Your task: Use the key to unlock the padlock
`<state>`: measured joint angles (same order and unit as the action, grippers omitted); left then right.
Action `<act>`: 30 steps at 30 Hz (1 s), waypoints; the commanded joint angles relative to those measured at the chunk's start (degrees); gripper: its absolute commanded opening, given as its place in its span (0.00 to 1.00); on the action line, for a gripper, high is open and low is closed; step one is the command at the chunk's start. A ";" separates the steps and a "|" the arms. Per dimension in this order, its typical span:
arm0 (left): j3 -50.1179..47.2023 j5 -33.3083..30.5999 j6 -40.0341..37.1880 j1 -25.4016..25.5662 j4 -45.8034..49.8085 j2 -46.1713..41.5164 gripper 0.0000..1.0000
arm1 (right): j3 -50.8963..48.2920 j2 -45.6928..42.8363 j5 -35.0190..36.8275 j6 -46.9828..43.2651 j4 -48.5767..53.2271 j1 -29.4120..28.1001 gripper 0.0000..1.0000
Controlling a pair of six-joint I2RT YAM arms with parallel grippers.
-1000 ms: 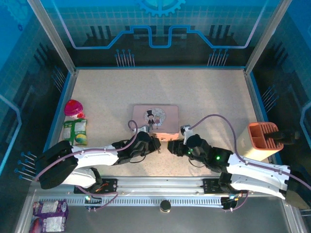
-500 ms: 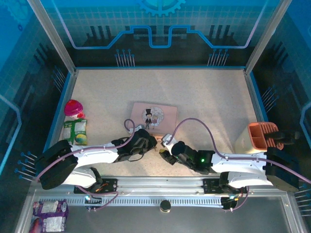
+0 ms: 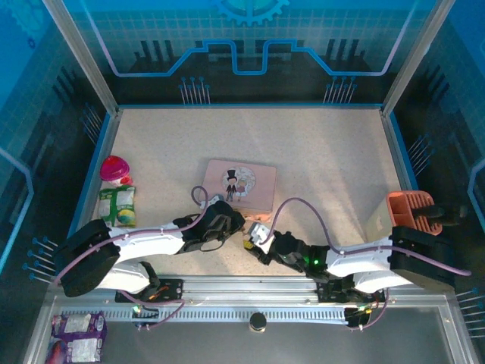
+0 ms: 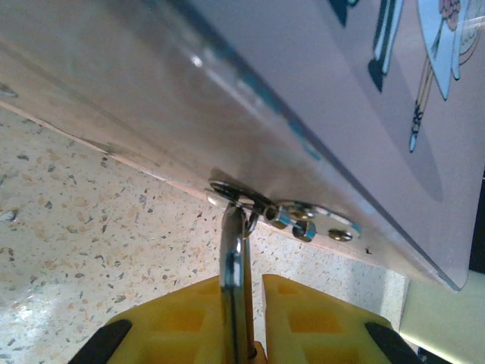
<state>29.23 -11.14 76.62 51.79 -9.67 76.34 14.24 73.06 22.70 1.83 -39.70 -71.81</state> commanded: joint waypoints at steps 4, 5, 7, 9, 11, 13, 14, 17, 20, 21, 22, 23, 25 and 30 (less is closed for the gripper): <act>3.45 -0.47 -0.29 -0.37 -3.48 -3.03 0.08 | -1.43 5.19 3.21 -5.02 -16.00 -1.90 0.30; 3.48 -0.27 -0.33 -0.37 -3.43 -3.03 0.08 | -1.29 5.88 3.88 -5.34 -16.53 -2.17 0.30; 3.59 -0.12 -0.29 -0.37 -3.45 -2.93 0.08 | -0.73 7.46 4.51 -5.61 -16.68 -2.58 0.28; 3.55 -0.03 -0.10 -0.37 -3.60 -2.94 0.08 | -0.19 9.22 5.40 -5.60 -17.68 -2.92 0.27; 3.55 -0.02 -0.20 -0.33 -3.68 -3.12 0.08 | -0.48 11.19 7.12 -6.04 -20.36 -3.26 0.26; 3.46 -0.66 -0.62 -0.29 -2.75 -3.45 0.08 | -1.12 12.47 7.68 -6.06 -23.44 -3.34 0.26; 3.38 -0.95 -0.44 -0.32 -2.36 -3.54 0.08 | -1.14 12.89 8.11 -5.98 -24.10 -3.43 0.25; 2.67 -1.21 -0.06 -0.29 -2.71 -3.82 0.08 | -1.82 13.66 10.85 -6.60 -26.95 -4.10 0.25; 2.93 -1.31 -0.24 -0.29 -2.42 -3.78 0.08 | -2.55 13.36 13.55 -7.36 -29.20 -4.78 0.25; 2.93 -1.47 -0.26 -0.29 -2.33 -3.78 0.08 | -2.65 13.12 13.98 -7.33 -29.21 -4.90 0.24; 2.93 -1.70 -0.41 -0.20 -2.11 -3.87 0.08 | -2.60 13.08 13.95 -7.27 -29.06 -4.96 0.24; 3.02 -1.91 -0.49 -0.10 -1.87 -3.95 0.08 | -2.35 13.08 14.01 -7.37 -28.46 -5.00 0.24; 2.85 -2.13 -0.47 -0.11 -1.67 -4.24 0.08 | -1.53 13.53 14.28 -7.47 -26.69 -5.27 0.24; 2.76 -2.35 -0.70 -0.11 -1.52 -4.86 0.08 | -1.49 16.99 16.03 -6.75 -28.77 -5.28 0.22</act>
<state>30.02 -11.99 76.60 51.59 -9.21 74.28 12.32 88.03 35.83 -4.80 -64.99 -76.27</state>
